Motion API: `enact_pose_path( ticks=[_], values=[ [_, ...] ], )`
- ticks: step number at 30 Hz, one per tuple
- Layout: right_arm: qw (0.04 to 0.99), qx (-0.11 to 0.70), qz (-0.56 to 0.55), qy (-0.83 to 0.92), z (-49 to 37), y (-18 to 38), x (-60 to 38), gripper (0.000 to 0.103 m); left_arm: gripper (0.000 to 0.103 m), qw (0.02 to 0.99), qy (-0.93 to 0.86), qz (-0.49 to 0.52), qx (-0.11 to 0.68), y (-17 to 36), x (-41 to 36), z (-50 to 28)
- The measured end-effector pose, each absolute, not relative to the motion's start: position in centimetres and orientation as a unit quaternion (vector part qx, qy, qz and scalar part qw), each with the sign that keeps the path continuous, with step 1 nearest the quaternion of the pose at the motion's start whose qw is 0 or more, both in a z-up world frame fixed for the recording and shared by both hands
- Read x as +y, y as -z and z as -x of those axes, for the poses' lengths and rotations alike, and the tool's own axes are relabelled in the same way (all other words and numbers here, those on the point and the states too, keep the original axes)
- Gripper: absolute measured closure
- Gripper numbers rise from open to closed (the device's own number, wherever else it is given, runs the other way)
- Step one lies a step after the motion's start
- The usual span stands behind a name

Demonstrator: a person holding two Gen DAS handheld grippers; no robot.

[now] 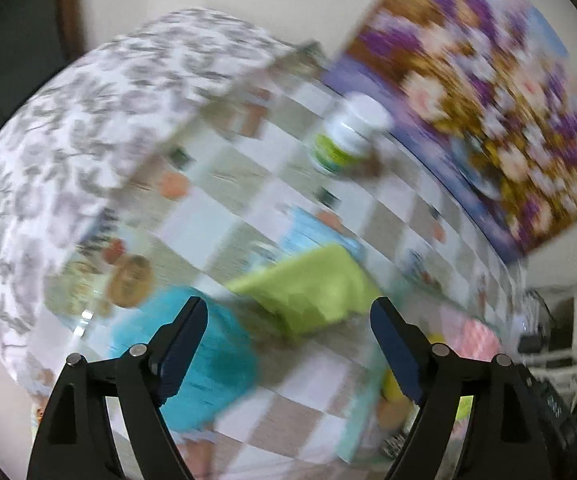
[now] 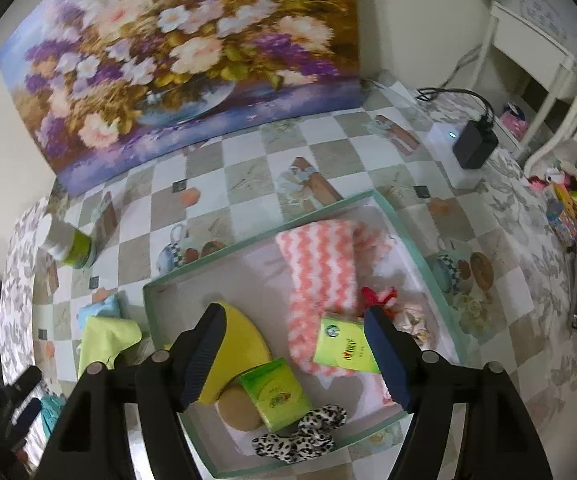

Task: Organize soft objects
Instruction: 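Move both tools back toward the green cloth and blue masks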

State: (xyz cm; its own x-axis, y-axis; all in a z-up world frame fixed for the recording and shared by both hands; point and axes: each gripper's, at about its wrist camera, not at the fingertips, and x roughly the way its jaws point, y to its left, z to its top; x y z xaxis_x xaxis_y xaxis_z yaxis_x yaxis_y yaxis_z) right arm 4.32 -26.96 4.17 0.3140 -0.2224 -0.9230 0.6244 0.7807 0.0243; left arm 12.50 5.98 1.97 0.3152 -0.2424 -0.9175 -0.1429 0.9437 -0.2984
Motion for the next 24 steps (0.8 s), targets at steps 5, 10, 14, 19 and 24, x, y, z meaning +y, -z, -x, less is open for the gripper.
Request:
enact_pose_path(
  ticks=[5, 10, 14, 19, 24],
  values=[
    [0.797, 0.525, -0.177, 0.239, -5.7, -4.0, -24.8, 0.025, 0.009, 0.794, -0.021, 0.197, 0.574, -1.5, 10.8, -13.3],
    [0.808, 0.530, -0.167, 0.195, -7.6, -3.3, -21.7, 0.015, 0.009, 0.792, -0.059, 0.226, 0.565, -1.2, 14.7, -13.5],
    [0.816, 0.534, -0.157, 0.158, -9.1, -2.5, -18.8, 0.015, 0.009, 0.790, -0.072, 0.235, 0.561, -1.0, 16.2, -13.6],
    [0.821, 0.543, -0.148, 0.100, -10.7, -0.6, -14.3, 0.015, 0.009, 0.788, -0.054, 0.229, 0.569, -0.5, 15.6, -14.2],
    [0.815, 0.558, -0.143, 0.060, -12.0, 1.9, -11.5, 0.015, 0.008, 0.788, -0.023, 0.205, 0.581, 0.0, 13.7, -14.9]
  ],
)
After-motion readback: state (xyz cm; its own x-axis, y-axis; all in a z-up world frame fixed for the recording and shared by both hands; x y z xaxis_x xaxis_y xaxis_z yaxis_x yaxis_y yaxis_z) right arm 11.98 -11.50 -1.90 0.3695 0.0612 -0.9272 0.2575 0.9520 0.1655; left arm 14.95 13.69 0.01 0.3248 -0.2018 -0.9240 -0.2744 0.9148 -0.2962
